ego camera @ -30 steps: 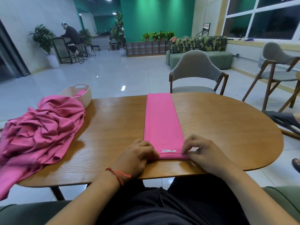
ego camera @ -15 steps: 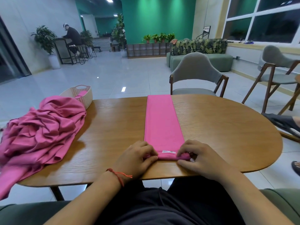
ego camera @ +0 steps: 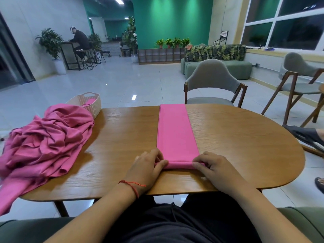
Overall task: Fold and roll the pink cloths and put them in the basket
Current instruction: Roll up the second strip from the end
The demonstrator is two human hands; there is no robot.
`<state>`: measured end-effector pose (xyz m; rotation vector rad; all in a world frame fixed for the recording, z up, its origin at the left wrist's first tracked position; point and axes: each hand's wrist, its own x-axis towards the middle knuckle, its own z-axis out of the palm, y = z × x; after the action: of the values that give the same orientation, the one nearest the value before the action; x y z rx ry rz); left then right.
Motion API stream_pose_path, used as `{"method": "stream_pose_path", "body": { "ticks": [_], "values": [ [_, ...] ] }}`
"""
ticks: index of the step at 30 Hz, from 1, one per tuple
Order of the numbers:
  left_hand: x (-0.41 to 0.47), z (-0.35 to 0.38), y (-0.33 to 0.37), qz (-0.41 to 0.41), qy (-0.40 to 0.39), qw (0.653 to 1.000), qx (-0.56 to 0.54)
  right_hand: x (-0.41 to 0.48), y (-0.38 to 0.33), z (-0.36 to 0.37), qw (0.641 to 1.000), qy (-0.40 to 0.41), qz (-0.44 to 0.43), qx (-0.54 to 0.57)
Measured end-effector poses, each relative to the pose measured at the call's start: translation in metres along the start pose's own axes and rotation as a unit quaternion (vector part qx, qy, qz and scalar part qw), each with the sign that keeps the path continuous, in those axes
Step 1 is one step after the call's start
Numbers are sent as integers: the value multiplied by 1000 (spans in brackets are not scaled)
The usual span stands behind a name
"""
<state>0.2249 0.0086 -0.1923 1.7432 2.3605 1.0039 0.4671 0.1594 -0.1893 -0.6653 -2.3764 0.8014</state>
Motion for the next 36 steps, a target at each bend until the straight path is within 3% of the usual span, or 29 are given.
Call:
{"method": "stream_pose_path", "body": {
  "ticks": [3, 9, 14, 24, 30, 36],
  "values": [
    [2, -1, 1, -13, -16, 999, -33, 2, 0, -1, 997, -1, 37, 61],
    [7, 4, -2, -27, 0, 998, -50, 9, 2, -2, 997, 16, 69, 10],
    [8, 5, -5, 52, 24, 998, -37, 9, 1, -4, 994, 31, 97, -38],
    [-7, -5, -7, 172, -18, 982, 72, -2, -2, -4, 995, 84, 59, 15],
    [1, -5, -14, 93, -37, 995, 13, -17, 3, -4, 998, 31, 24, -50],
    [3, -4, -9, 24, -10, 1000, 7, -9, 1, -3, 995, 32, 48, -76]
  ]
}}
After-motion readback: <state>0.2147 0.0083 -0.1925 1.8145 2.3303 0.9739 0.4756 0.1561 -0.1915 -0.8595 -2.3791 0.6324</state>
